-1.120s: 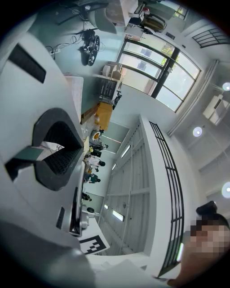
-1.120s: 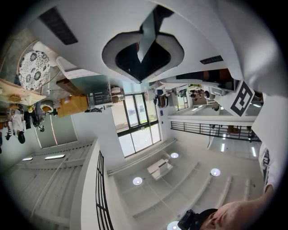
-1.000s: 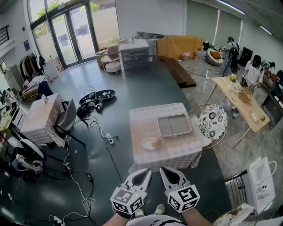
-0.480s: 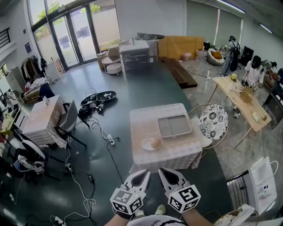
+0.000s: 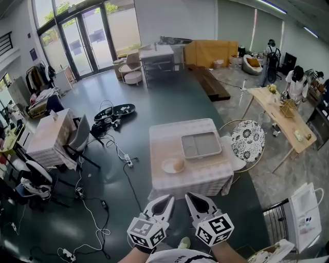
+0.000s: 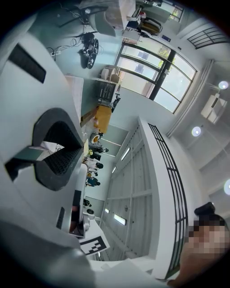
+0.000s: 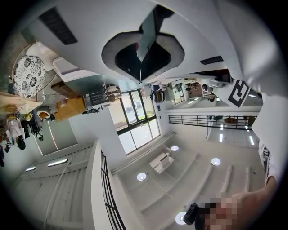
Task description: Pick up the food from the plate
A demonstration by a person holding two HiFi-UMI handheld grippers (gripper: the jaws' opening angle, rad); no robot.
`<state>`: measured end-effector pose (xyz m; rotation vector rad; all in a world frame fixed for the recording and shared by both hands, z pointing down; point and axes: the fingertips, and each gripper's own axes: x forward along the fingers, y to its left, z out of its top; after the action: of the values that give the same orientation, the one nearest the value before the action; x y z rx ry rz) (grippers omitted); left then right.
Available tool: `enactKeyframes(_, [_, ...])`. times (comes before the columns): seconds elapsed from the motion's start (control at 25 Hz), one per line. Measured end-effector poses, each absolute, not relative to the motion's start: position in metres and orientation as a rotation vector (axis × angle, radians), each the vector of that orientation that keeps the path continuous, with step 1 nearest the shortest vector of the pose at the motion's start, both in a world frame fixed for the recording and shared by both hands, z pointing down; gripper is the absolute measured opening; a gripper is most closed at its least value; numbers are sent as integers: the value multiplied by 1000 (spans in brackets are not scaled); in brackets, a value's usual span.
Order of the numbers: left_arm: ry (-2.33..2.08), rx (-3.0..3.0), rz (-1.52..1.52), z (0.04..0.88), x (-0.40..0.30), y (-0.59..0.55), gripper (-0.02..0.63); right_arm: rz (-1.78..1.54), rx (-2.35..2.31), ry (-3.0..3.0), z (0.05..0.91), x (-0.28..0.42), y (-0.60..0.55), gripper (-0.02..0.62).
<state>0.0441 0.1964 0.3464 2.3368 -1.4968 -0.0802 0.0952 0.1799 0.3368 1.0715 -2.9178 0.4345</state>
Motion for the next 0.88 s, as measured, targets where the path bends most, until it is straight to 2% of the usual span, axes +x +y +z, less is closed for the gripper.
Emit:
enactKeyframes(0.48, [-1500,2333,-62,355,46,171,6,472,1097,-2903,348,101,153,15])
enactKeyframes(0.88, [-1459,2337,-51,371,15,103,6,507,1137,-2837,369,72,88,15])
